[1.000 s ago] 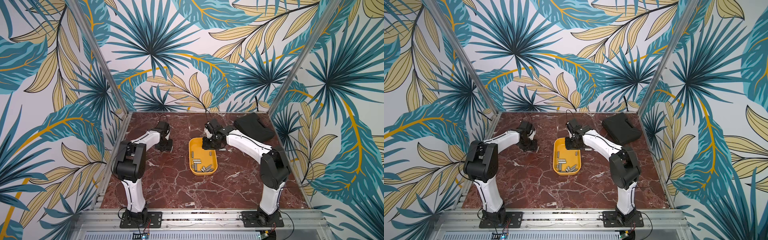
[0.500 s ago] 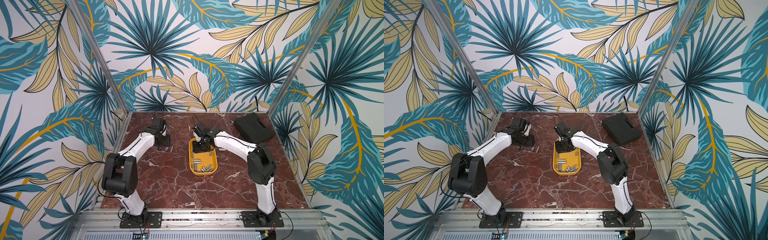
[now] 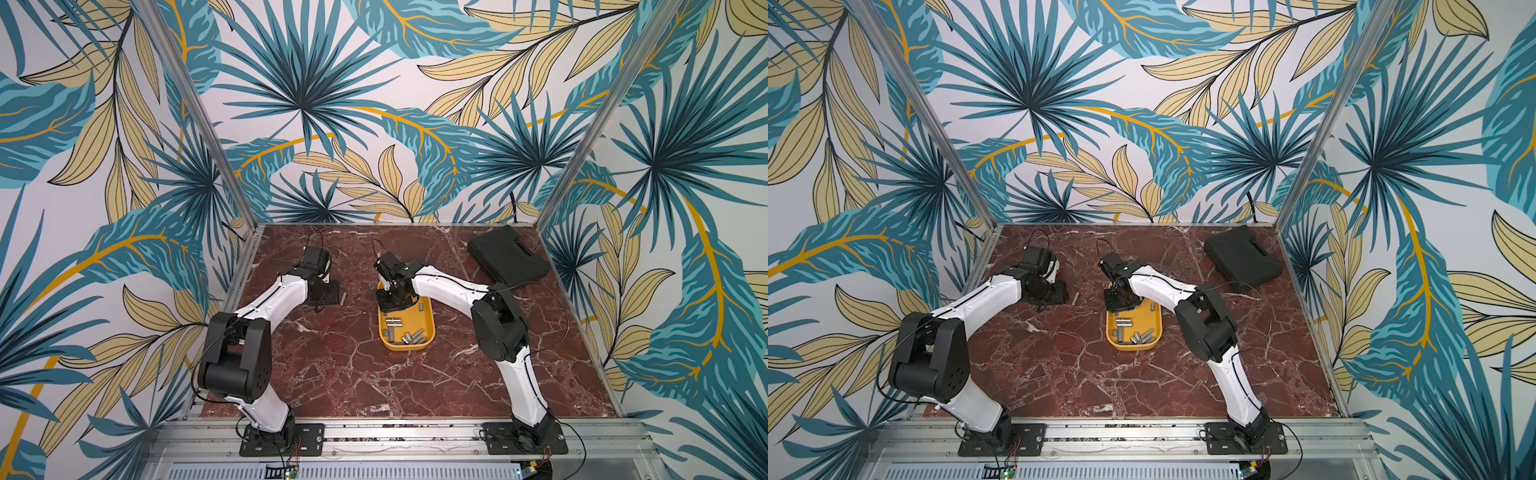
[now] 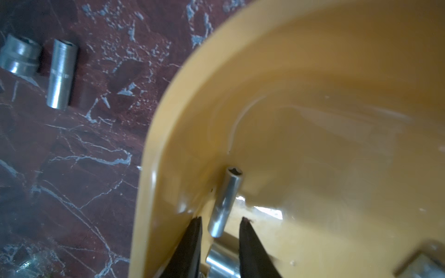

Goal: Take out the socket from the storage box
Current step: Pick up the socket head from the storage box, then place the socket head at the center of the board.

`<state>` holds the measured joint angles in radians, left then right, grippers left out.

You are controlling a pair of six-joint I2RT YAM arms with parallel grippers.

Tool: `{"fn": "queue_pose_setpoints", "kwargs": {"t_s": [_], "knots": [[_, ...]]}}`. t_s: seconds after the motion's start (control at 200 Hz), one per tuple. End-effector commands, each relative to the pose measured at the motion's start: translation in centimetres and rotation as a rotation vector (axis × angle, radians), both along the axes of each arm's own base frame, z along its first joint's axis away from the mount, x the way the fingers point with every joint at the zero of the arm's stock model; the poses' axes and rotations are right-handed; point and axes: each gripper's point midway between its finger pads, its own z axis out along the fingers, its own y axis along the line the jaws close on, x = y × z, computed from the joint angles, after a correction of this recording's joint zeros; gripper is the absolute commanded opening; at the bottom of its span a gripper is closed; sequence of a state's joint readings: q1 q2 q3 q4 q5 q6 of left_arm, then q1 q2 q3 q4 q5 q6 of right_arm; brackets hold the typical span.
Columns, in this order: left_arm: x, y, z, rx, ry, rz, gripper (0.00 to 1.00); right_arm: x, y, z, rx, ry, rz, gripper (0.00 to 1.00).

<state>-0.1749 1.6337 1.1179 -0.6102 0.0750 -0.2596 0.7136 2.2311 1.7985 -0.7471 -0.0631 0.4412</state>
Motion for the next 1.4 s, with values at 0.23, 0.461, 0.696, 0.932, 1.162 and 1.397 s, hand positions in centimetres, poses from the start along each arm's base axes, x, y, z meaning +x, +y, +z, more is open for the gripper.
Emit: {"fn": "queue_pose_setpoints", "kwargs": {"t_s": [0.23,0.461,0.696,0.932,1.162,1.397], "knots": [[-0.4,-0.5,0.2,-0.05,-0.022,0.006,0.54,-0.5,-1.1,-3.6,-0.135,0.03,0.013,0.23],[-0.4,-0.7,0.3,-0.062,-0.024,0.006,0.54,-0.6,-2.0,-3.8,-0.173,0.023,0.017,0.13],[0.0,-1.6,1.2,-0.093,-0.043,-0.02,0.54,1.1,-2.0,2.2,-0.031,-0.077,-0.018,0.08],[0.4,-3.3,2.6,-0.101,-0.075,-0.069,0.54,3.4,-8.3,10.3,0.08,-0.209,-0.159,0.08],[0.7,-8.9,3.9,-0.172,-0.111,-0.174,0.54,2.0,-18.3,9.0,0.0,-0.181,-0.333,0.08],[1.2,-15.5,4.7,-0.191,-0.132,-0.308,0.54,-0.3,-24.3,3.3,-0.089,-0.056,-0.439,0.08]]}}
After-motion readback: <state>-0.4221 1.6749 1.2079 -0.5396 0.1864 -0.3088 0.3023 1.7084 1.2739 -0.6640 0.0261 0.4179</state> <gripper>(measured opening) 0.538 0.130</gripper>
